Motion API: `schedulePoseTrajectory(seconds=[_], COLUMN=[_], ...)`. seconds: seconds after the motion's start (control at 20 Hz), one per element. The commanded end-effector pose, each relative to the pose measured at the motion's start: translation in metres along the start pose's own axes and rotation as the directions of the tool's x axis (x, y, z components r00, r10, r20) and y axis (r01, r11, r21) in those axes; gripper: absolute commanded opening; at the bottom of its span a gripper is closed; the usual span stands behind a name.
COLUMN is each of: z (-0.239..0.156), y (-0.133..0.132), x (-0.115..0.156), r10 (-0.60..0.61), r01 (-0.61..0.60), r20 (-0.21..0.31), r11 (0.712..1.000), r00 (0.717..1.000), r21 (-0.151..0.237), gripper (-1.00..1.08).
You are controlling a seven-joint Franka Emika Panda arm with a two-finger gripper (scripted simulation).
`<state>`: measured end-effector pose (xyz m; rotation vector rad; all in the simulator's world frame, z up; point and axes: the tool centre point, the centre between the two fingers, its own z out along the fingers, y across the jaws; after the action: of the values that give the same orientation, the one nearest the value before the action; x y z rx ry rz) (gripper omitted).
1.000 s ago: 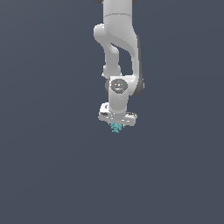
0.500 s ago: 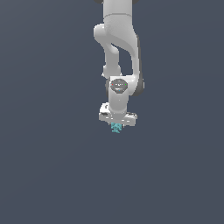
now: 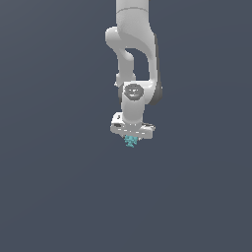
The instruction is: Pick up the object and move it to a goal position.
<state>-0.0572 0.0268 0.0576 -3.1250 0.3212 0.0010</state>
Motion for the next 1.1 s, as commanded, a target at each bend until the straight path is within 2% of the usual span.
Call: schedulePoseTrajectory(seconds=[0.0, 0.4, 1.05], z=[-0.011, -0.068, -0.202], y=[0.001, 0.005, 0.016], x=[-0.002, -0.015, -0.043], r10=[0.000, 0.000, 0.001], r01=[0.000, 0.000, -0.001], r20=[-0.001, -0.001, -0.001], r11=[1.000, 1.000, 1.000], r00=[1.000, 1.000, 1.000], r21=[0.000, 0.000, 0.000], gripper=[-1.00, -1.00, -1.00])
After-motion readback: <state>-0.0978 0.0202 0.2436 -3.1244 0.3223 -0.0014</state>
